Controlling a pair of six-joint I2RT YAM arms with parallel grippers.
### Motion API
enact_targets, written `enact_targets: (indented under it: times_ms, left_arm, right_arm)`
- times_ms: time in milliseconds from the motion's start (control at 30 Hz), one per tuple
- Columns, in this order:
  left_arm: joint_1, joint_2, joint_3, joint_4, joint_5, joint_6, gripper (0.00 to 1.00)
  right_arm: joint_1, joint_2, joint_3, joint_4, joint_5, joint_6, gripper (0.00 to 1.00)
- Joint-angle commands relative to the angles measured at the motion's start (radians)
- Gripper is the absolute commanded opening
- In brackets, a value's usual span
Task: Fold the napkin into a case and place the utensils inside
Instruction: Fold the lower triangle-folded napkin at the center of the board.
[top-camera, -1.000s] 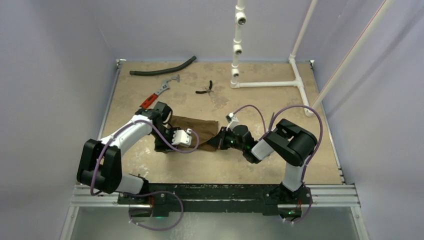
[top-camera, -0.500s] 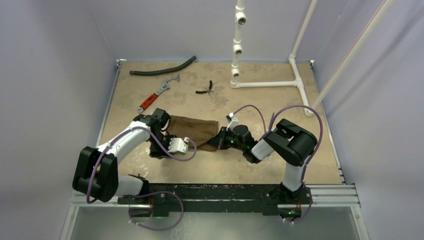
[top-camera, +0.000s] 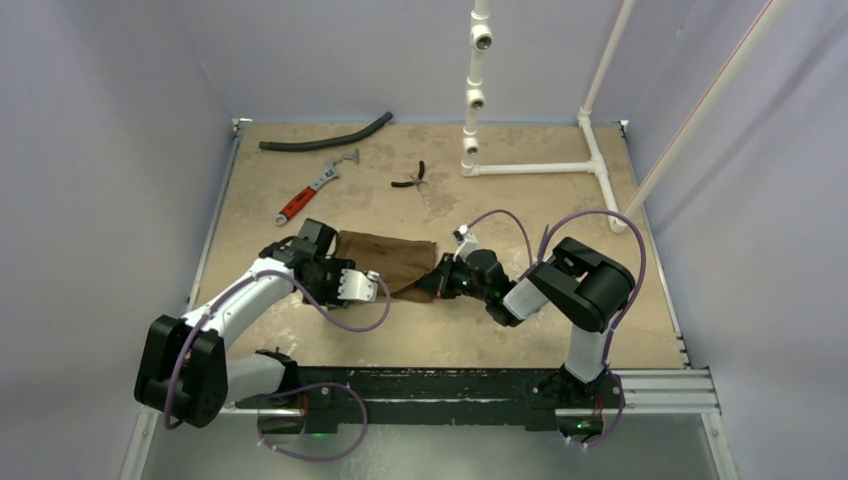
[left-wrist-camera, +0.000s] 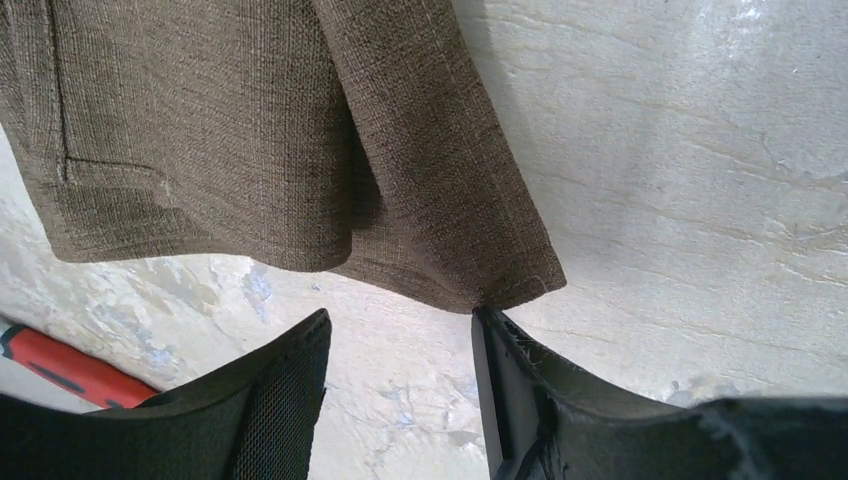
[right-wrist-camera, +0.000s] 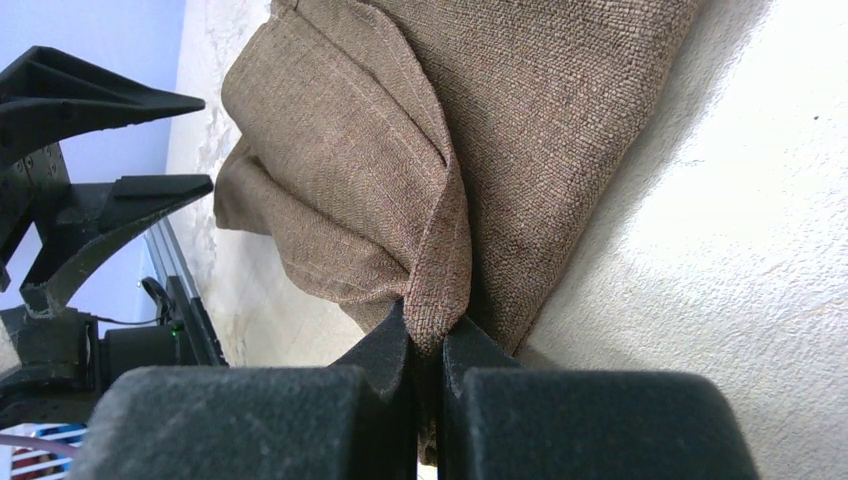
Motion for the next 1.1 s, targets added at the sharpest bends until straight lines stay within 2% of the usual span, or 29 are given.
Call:
enact_targets:
  times_ms: [0, 200, 267, 400, 600, 900, 1067]
  left_arm:
    - [-0.010, -0.032, -0.026, 0.002, 0.058, 0.018, 0.53]
    - [-0.012, -0.088, -0.099, -0.011, 0.033, 0.110, 0.57]
    - [-0.001, -0.145, -0.145, 0.029, 0.023, 0.147, 0.58]
    - [0.009, -0.298, -0.223, 0.143, 0.047, 0.172, 0.66]
    - [0.008, -0.501, -0.290, 0.142, 0.089, 0.310, 0.76]
    - [0.010, -0.534, -0.392, 0.104, 0.107, 0.472, 0.78]
    - [0.008, -0.516, -0.431, 0.189, 0.109, 0.477, 0.78]
  right_arm:
    - [-0.011, 0.006, 0.017, 0.009, -0.001, 0.016, 0.00]
    - [-0.016, 0.008, 0.019, 0.010, -0.014, 0.022, 0.00]
    - [-0.017, 0.012, 0.021, 0.014, -0.021, 0.027, 0.00]
    - [-0.017, 0.018, 0.026, 0.018, -0.036, 0.028, 0.00]
    - [-0.020, 0.025, 0.034, 0.015, -0.052, 0.034, 0.00]
    - [-0.023, 0.027, 0.036, 0.024, -0.078, 0.051, 0.00]
    - [-0.026, 0.032, 0.036, 0.037, -0.090, 0.063, 0.00]
